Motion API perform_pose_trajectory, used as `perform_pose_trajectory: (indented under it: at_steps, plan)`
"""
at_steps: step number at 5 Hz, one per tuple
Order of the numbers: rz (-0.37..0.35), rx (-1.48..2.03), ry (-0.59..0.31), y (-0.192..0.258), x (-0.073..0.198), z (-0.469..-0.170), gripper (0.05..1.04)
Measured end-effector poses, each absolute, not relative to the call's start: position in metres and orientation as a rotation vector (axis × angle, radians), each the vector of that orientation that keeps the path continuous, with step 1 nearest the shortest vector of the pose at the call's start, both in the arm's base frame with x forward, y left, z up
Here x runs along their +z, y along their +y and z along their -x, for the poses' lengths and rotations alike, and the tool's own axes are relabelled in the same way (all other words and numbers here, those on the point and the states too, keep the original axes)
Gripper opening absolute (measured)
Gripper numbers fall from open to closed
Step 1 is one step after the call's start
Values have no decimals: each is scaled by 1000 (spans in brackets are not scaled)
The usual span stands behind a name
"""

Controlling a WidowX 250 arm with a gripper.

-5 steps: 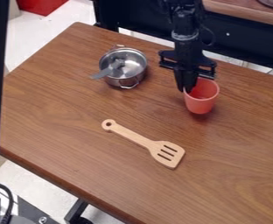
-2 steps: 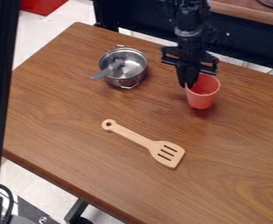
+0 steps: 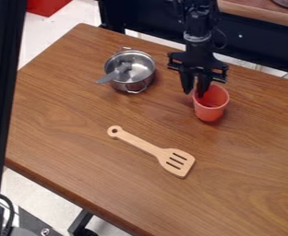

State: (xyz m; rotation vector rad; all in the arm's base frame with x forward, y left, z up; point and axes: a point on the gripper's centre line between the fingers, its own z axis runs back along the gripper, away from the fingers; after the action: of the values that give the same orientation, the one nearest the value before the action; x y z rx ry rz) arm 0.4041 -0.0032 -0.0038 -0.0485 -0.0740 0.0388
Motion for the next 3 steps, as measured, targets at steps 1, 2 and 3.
perform_pose_trajectory:
  at_steps: [1,2,3]
  plan:
    - [49,41,-69,-3,-1,-405,769]
    - [81,63,-47,2,0,-402,989]
    - [111,89,-52,8,9,-398,999]
